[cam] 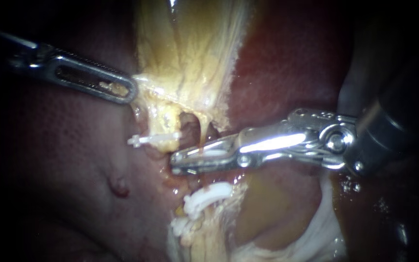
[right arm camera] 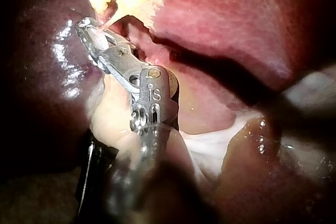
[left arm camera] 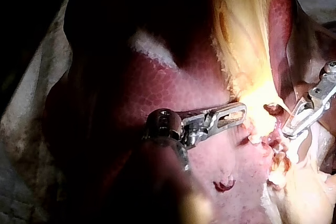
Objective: Going back third clip right tube
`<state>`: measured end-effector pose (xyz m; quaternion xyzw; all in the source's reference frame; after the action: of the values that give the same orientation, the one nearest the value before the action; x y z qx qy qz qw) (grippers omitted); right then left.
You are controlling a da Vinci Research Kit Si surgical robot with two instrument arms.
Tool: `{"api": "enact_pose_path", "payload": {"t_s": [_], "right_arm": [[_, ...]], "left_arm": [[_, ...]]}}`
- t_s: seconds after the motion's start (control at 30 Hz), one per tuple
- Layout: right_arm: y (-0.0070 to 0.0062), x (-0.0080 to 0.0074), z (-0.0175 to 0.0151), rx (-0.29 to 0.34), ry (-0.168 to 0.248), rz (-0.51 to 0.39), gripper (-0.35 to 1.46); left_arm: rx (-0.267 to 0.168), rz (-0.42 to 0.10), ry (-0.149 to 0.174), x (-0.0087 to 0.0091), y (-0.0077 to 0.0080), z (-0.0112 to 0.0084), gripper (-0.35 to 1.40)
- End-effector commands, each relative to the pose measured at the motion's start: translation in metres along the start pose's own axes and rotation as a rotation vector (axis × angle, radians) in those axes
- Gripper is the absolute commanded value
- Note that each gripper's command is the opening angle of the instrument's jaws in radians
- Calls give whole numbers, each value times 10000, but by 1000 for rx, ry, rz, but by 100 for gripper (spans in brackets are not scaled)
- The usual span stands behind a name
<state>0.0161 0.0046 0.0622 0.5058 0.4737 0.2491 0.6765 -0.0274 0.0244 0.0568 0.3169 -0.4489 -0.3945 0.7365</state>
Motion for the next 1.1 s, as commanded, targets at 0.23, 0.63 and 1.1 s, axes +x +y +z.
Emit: {"api": "enact_pose_path", "payload": {"t_s": [0.23, 0.63, 1.1], "right_arm": [[-1, -3, -4, -25, 3, 12, -19], [12, 1, -1, -117, 66, -1, 49], [50, -26, 8, -322, 106, -336, 50]], "left_arm": [[-1, 0, 0, 0, -1, 0, -35], [-2, 0, 0, 0, -1, 1, -35], [-2, 0, 0, 0, -1, 1, -35]]}}
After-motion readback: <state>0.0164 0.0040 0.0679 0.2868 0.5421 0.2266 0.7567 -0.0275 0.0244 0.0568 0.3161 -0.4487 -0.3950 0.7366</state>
